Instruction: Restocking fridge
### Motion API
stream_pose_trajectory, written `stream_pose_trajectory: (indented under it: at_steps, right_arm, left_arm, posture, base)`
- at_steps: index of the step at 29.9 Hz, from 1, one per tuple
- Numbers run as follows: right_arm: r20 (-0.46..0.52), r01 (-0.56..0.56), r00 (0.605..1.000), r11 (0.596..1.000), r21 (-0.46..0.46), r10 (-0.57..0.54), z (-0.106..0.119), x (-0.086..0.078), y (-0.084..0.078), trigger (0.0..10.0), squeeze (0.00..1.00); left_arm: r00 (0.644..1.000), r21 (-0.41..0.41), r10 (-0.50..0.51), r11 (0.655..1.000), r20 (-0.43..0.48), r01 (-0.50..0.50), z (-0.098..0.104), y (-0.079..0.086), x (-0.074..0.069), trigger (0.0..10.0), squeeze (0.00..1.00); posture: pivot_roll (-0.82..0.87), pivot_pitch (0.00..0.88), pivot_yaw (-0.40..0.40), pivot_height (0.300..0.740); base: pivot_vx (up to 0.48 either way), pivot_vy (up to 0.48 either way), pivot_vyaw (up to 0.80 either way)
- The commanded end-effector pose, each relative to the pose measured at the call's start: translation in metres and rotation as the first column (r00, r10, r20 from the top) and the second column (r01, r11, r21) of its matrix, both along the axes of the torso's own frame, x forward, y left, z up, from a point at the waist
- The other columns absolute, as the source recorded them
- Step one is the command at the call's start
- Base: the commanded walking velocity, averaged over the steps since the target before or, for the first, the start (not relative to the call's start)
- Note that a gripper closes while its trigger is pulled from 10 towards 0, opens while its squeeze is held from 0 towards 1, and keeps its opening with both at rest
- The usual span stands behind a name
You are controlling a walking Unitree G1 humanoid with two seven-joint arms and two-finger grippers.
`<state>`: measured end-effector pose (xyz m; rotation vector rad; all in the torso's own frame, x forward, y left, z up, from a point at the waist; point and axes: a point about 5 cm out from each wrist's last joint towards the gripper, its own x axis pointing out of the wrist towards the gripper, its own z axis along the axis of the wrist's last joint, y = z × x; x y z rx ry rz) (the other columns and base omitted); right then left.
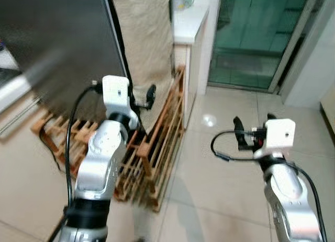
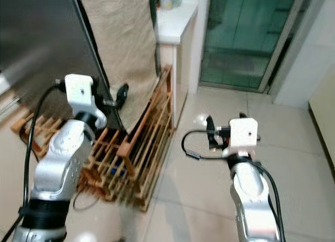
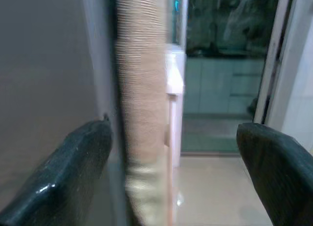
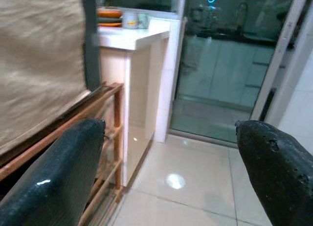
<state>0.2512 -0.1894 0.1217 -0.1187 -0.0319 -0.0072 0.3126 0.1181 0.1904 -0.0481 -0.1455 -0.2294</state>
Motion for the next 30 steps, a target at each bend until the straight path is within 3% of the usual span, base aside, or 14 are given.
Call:
stream_pose_trajectory:
  at_steps: [1, 13, 15, 19, 21, 25, 30]
  right_arm:
    - [0.014, -0.031, 0.999, 0.999, 0.012, 0.031, 0.003, 0.003, 0.009, 10.0, 0.0]
    - [0.011, -0.025, 1.0, 1.0, 0.01, 0.025, 0.002, 0.003, 0.007, 10.0, 0.0]
    - [0.007, -0.01, 1.0, 1.0, 0.015, 0.01, 0.001, 0.004, 0.004, 10.0, 0.0]
    - [0.002, 0.012, 1.0, 0.999, 0.038, -0.012, 0.001, 0.005, 0.001, 10.0, 0.0]
    - [0.002, 0.015, 1.0, 0.999, 0.044, -0.015, 0.001, 0.005, 0.001, 10.0, 0.0]
    - [-0.008, 0.026, 1.0, 0.998, 0.062, -0.026, -0.001, 0.002, 0.001, 10.0, 0.0]
    - [-0.015, 0.028, 1.0, 0.998, 0.048, -0.028, -0.003, -0.002, 0.0, 10.0, 0.0]
  left_arm:
    - [0.999, 0.006, 0.043, 0.999, -0.017, -0.043, -0.004, 0.011, 0.0, 10.0, 0.0]
    - [0.998, -0.078, 0.022, 0.997, -0.064, -0.027, 0.001, 0.002, 0.009, 10.0, 0.0]
    - [0.996, -0.111, -0.014, 0.994, -0.093, 0.004, 0.0, -0.005, 0.013, 10.0, 0.0]
    - [0.991, -0.111, -0.065, 0.992, -0.115, 0.052, 0.002, -0.024, 0.028, 10.0, 0.0]
    - [0.992, -0.096, -0.061, 0.994, -0.11, 0.051, 0.003, -0.025, 0.032, 10.0, 0.0]
    - [0.992, -0.07, -0.025, 0.997, -0.123, 0.017, 0.01, -0.025, 0.054, 10.0, 0.0]
    - [0.993, -0.062, 0.008, 0.998, -0.117, -0.016, 0.021, -0.028, 0.066, 10.0, 0.0]
  posture:
    - [-0.08, 0.0, 0.056, 0.74]
    - [-0.09, 0.0, 0.064, 0.74]
    - [-0.09, 0.0, 0.065, 0.74]
    - [-0.1, 0.0, 0.066, 0.74]
    - [-0.1, 0.0, 0.067, 0.74]
    - [-0.12, 0.0, 0.076, 0.74]
    - [-0.13, 0.0, 0.088, 0.74]
  base:
    - [0.0, 0.0, 0.0]
    - [0.0, 0.0, 0.0]
    - [0.0, 0.0, 0.0]
    - [0.0, 0.0, 0.0]
    - [0.0, 0.0, 0.0]
    - [0.0, 0.0, 0.0]
    - [0.0, 0.0, 0.0]
